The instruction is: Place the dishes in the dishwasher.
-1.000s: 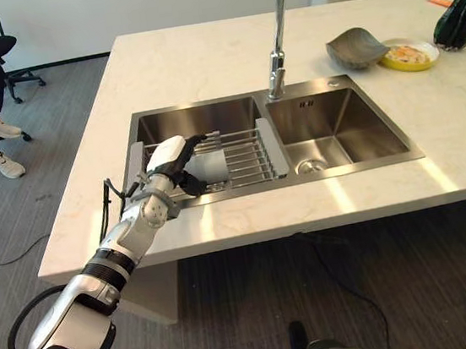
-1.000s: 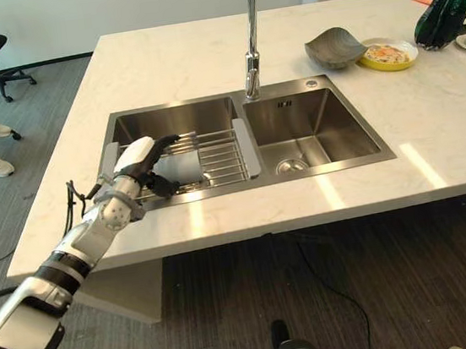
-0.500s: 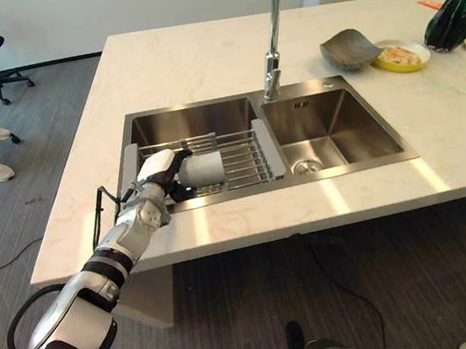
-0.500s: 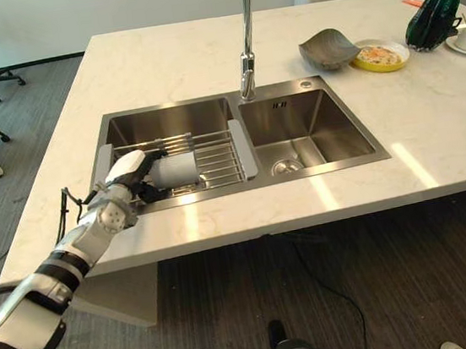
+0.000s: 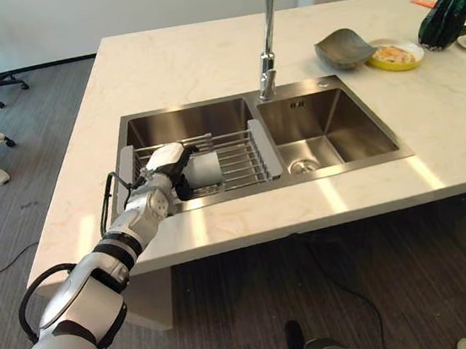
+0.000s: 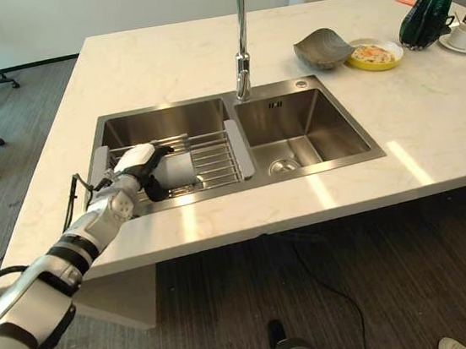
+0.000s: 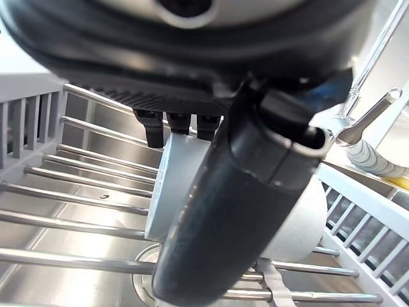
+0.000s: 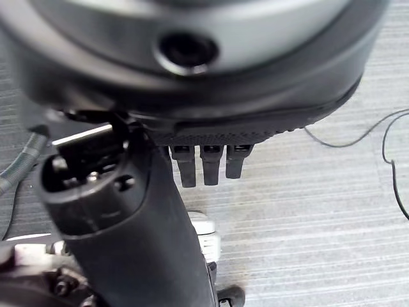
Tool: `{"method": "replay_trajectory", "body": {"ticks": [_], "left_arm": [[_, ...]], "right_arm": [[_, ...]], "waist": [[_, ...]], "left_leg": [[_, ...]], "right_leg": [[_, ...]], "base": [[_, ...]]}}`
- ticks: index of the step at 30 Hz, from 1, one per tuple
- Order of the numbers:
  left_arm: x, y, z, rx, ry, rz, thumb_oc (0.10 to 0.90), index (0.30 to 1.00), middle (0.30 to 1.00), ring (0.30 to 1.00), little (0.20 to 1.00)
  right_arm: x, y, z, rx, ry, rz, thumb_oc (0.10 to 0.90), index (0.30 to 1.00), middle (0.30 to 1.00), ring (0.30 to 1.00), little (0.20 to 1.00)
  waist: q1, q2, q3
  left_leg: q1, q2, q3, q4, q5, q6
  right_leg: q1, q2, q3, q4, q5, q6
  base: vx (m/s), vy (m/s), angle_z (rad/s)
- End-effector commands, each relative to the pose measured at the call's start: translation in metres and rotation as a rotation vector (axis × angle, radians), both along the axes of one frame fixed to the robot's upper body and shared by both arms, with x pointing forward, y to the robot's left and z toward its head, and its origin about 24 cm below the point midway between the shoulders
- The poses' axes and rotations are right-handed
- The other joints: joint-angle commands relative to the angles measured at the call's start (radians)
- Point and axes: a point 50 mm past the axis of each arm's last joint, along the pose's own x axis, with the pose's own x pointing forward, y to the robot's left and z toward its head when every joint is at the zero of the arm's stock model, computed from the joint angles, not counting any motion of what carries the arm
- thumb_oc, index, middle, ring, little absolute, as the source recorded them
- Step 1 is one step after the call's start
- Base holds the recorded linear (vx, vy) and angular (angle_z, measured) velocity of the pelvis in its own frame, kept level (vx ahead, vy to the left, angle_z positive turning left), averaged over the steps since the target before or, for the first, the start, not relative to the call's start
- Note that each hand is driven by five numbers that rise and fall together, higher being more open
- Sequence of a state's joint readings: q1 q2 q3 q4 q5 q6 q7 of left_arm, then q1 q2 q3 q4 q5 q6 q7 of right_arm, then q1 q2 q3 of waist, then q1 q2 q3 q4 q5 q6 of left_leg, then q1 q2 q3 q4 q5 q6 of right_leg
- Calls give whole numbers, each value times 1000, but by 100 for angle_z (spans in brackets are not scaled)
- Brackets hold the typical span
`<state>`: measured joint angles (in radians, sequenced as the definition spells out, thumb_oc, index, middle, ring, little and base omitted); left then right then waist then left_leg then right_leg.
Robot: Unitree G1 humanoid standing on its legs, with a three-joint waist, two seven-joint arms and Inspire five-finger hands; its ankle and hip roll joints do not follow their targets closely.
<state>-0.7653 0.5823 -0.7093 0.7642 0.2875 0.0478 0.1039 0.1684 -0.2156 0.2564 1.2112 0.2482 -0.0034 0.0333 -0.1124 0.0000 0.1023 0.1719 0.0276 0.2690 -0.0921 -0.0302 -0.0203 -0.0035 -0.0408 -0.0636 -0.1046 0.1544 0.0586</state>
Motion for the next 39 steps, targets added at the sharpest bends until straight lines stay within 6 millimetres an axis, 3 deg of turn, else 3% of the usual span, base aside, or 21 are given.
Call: {"method": "replay_trajectory", "body": {"ticks": [1, 9, 10, 11, 15, 19, 25, 27, 28, 29, 31, 32, 33, 35, 36, 37, 38, 39], "left_arm": [[38, -27, 101, 34, -328, -58, 800, 900, 900, 900, 900], [42, -33, 92, 61, -278, -56, 800, 900, 900, 900, 900], [42, -33, 89, 68, -258, -49, 632, 648, 648, 648, 648], [43, -33, 84, 79, -235, -43, 400, 300, 300, 300, 300], [44, -32, 67, 95, -146, -6, 400, 300, 300, 300, 300], [45, -35, 65, 99, -137, -8, 400, 300, 300, 300, 300], [40, -61, 108, 79, -344, -186, 400, 300, 300, 300, 300], [40, -61, 108, 79, -344, -186, 400, 300, 300, 300, 300], [33, -66, 120, 56, -424, -247, 400, 300, 300, 300, 300], [7, -74, 147, -113, -611, -364, 400, 300, 300, 300, 300], [-1, -73, 151, -171, -651, -381, 400, 300, 300, 300, 300], [-18, -68, 166, -316, -752, -400, 400, 300, 300, 300, 300], [-19, -67, 165, -318, -751, -395, 400, 300, 300, 300, 300], [-47, -51, 180, -561, -859, -415, 400, 300, 300, 300, 300], [-49, -49, 179, -564, -856, -409, 400, 300, 300, 300, 300], [-69, -32, 184, -766, -903, -414, 400, 300, 300, 300, 300], [-70, -30, 184, -767, -902, -409, 400, 300, 300, 300, 300], [-78, -22, 184, -869, -912, -416, 400, 300, 300, 300, 300]], "right_arm": [[28, -23, 7, -54, -83, -33, 800, 900, 900, 900, 900], [30, -26, 7, -66, -79, -36, 800, 900, 900, 900, 900], [30, -26, 7, -68, -78, -37, 800, 900, 900, 900, 900], [31, -26, 7, -70, -76, -38, 800, 900, 900, 900, 900], [30, -27, 7, -73, -57, -37, 800, 900, 900, 900, 900], [30, -30, 7, -81, -50, -34, 800, 900, 900, 900, 900], [27, -32, 8, -82, -61, -61, 800, 900, 900, 900, 900], [27, -32, 8, -82, -61, -61, 800, 900, 900, 900, 900], [25, -31, 8, -78, -69, -76, 800, 900, 900, 900, 900], [11, -30, 6, -77, -53, -105, 800, 900, 900, 900, 900], [7, -29, 6, -77, -43, -104, 800, 900, 900, 900, 900], [1, -26, 5, -73, -29, -105, 800, 900, 900, 900, 900], [0, -27, 5, -75, -28, -102, 800, 900, 900, 900, 900], [-6, -22, 4, -70, -13, -99, 800, 900, 900, 900, 900], [-6, -23, 4, -74, -11, -94, 800, 900, 900, 900, 900], [-4, -17, 3, -58, -16, -80, 800, 900, 900, 900, 900], [-5, -18, 3, -60, -14, -76, 800, 900, 900, 900, 900], [0, -15, 2, -49, -23, -64, 800, 900, 900, 900, 900]], "waist": [[-9, 65, 36], [-15, 68, 38], [-17, 69, 38], [-17, 70, 39], [-21, 74, 41], [-21, 74, 41], [-17, 71, 38], [-17, 71, 38], [-15, 69, 36], [-4, 60, 27], [-2, 57, 24], [15, 48, 22], [11, 50, 21], [46, 37, 22], [39, 40, 23], [76, 29, 28], [70, 31, 28], [98, 27, 36]], "left_leg": [[-7, -7, -73, 5, -58, -20], [-7, -9, -72, 5, -59, -19], [-7, -9, -72, 5, -58, -19], [-8, -9, -73, 5, -58, -18], [-10, -10, -72, 5, -56, -19], [-11, -9, -72, 5, -54, -19], [-12, -7, -81, 5, -53, -22], [-12, -7, -81, 5, -53, -22], [-9, -4, -90, 5, -53, -23], [0, 2, -108, 5, -51, -27], [4, 6, -116, 5, -48, -30], [9, 14, -128, 5, -42, -35], [10, 14, -129, 5, -42, -36], [13, 26, -154, 5, -24, -45], [15, 27, -156, 5, -25, -46], [0, 33, -175, 22, -5, -54], [1, 33, -177, 22, -6, -54], [-16, 36, -192, 44, -3, -59]], "right_leg": [[41, -39, -25, 17, -98, 127], [39, -39, -24, 17, -94, 128], [38, -39, -24, 17, -94, 127], [37, -39, -24, 17, -94, 127], [37, -40, -24, 17, -92, 127], [36, -40, -26, 17, -92, 127], [42, -38, -30, 17, -98, 125], [42, -38, -30, 17, -98, 125], [50, -38, -34, 17, -103, 125], [67, -35, -40, 17, -116, 118], [76, -32, -47, 17, -121, 114], [84, -29, -53, 17, -130, 107], [86, -28, -54, 17, -131, 107], [99, -21, -68, 17, -143, 91], [103, -21, -70, 17, -145, 90], [107, -22, -87, 17, -141, 78], [109, -22, -90, 17, -142, 78], [111, -22, -100, 17, -145, 71]], "base": [[0, 0, 0], [0, 0, 0], [0, 0, 0], [0, 0, 0], [0, 0, 0], [0, 0, 0], [0, 0, 0], [0, 0, 0], [7, -97, 4], [8, -98, 4], [12, -105, 8], [11, -106, 14], [13, -123, 15], [23, -134, 19], [-10, -194, 9], [-22, -115, 1], [-28, -169, 7], [11, -112, 24]]}}
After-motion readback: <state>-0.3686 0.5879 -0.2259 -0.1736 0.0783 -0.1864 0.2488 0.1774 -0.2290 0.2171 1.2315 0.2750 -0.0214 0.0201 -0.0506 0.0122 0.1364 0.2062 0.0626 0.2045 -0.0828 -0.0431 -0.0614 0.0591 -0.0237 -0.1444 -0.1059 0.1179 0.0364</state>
